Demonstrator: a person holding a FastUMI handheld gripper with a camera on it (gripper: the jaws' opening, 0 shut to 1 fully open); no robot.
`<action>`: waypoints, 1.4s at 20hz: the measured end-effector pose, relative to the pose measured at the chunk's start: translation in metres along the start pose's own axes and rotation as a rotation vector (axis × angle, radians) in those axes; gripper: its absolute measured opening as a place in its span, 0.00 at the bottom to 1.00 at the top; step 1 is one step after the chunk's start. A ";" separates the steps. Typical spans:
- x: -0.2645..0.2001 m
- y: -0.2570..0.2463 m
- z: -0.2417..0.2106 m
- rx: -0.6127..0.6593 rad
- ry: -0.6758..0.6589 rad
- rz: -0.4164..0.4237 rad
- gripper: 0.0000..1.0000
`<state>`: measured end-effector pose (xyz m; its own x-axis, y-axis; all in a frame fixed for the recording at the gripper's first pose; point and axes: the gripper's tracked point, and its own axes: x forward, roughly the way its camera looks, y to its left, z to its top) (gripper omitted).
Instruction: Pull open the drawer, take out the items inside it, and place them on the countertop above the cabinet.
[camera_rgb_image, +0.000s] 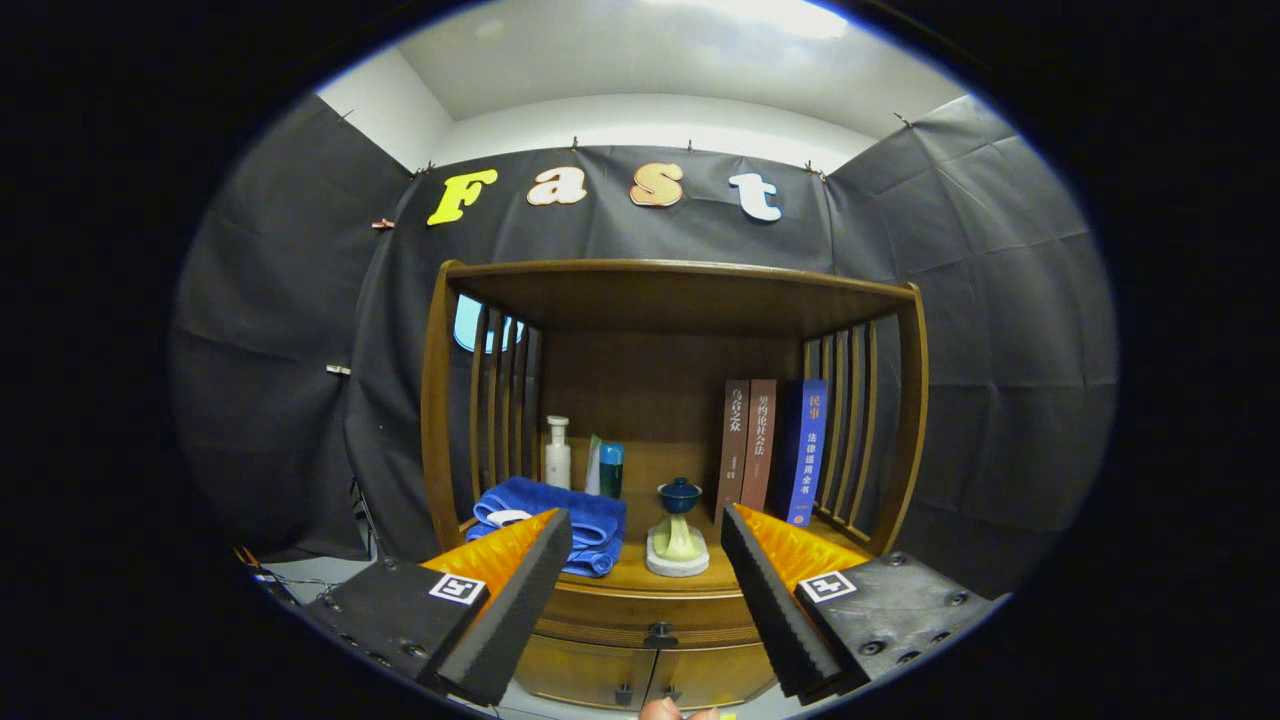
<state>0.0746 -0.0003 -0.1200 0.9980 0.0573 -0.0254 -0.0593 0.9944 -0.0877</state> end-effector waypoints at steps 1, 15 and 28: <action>-0.001 -0.002 0.007 0.004 0.013 -0.004 0.98; 0.001 0.008 0.053 0.040 0.030 -0.021 0.98; -0.011 0.000 0.060 0.050 0.003 -0.049 0.98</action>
<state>0.0643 0.0043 -0.0595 0.9996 0.0083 -0.0254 -0.0093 0.9992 -0.0387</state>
